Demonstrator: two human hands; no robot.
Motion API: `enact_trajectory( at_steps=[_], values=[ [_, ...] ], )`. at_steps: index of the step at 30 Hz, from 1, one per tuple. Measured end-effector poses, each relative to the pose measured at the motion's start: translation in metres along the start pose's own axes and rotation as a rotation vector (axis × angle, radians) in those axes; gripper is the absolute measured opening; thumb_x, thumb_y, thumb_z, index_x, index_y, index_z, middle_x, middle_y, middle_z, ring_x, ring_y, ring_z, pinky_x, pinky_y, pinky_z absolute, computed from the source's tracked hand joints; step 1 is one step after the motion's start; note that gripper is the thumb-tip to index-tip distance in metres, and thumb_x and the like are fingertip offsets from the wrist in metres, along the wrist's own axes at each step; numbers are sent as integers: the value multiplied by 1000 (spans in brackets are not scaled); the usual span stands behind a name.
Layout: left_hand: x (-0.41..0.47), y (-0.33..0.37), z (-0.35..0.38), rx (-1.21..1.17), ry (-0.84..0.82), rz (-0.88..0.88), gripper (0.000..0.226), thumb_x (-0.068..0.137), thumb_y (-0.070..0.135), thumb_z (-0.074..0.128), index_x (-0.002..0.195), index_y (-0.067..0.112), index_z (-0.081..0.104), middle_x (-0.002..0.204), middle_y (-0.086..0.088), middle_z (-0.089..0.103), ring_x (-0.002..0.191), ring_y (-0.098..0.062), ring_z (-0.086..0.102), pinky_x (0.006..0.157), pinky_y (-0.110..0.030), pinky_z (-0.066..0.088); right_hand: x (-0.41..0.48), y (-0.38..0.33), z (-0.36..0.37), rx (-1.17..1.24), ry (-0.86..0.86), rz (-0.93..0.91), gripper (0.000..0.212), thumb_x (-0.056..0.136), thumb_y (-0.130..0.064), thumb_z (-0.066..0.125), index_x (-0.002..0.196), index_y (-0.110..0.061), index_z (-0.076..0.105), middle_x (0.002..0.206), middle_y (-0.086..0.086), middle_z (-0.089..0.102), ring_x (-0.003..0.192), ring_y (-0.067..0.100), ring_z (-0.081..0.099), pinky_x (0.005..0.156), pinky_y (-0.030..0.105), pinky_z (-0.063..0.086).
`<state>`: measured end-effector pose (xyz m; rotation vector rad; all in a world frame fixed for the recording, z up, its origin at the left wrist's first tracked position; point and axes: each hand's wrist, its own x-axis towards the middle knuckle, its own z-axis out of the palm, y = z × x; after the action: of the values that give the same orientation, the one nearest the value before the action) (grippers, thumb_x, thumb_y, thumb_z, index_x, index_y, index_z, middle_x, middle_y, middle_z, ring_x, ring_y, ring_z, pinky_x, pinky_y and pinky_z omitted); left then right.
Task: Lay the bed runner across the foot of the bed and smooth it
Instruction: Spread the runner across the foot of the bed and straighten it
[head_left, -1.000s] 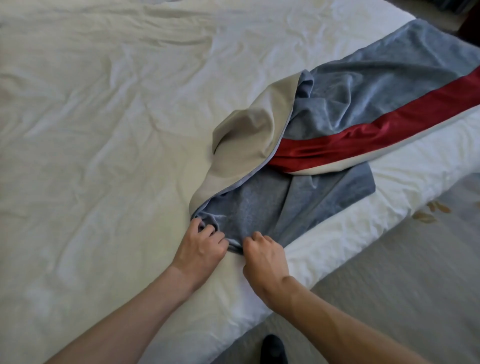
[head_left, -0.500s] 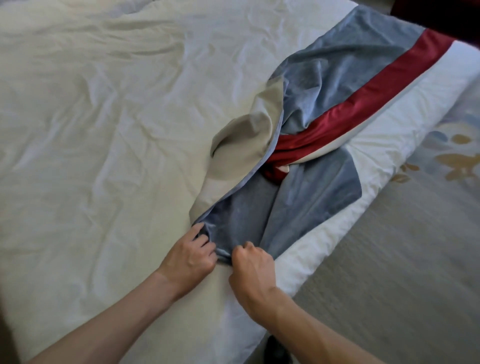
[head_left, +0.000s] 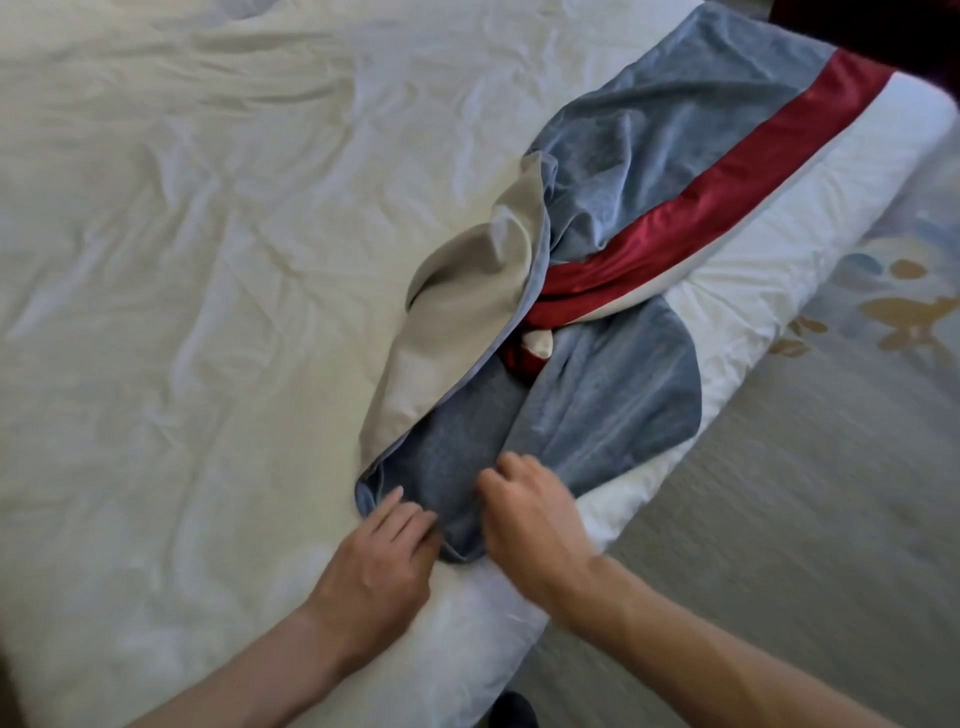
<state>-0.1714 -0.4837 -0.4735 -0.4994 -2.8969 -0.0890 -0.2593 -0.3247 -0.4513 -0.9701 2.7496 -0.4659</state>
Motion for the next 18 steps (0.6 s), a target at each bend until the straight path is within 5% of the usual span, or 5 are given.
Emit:
enact_trajectory(
  at_steps=[5,8,12,18],
  values=[
    [20,30,4,-150,-84,-147,35,67,20,62,98,9,71,95,-7,67,86,-24,65,90,-38,51,7,82,-24,-207,77,216,26,81,-12,58,107,-16,56,103,4,52,91,20,48,83,32,43],
    [39,45,11,-109,-185,-196,57,50,32,85,102,13,71,94,-10,68,83,-25,66,75,-36,55,7,118,-32,-296,-65,272,30,83,-16,56,113,-18,52,108,3,52,101,21,50,96,34,40],
    [62,50,18,-76,-159,-237,38,53,12,85,88,19,72,74,-7,63,61,-23,60,57,-34,50,5,128,-29,-346,-153,213,16,90,-15,50,99,-22,61,98,-2,57,93,17,57,94,31,41],
    [68,33,14,-41,-117,-221,28,53,2,80,58,17,58,59,-3,51,50,-23,50,55,-35,43,9,114,-26,-346,-152,167,22,86,-8,48,88,-20,65,90,-3,63,86,16,59,85,29,43]
  ],
)
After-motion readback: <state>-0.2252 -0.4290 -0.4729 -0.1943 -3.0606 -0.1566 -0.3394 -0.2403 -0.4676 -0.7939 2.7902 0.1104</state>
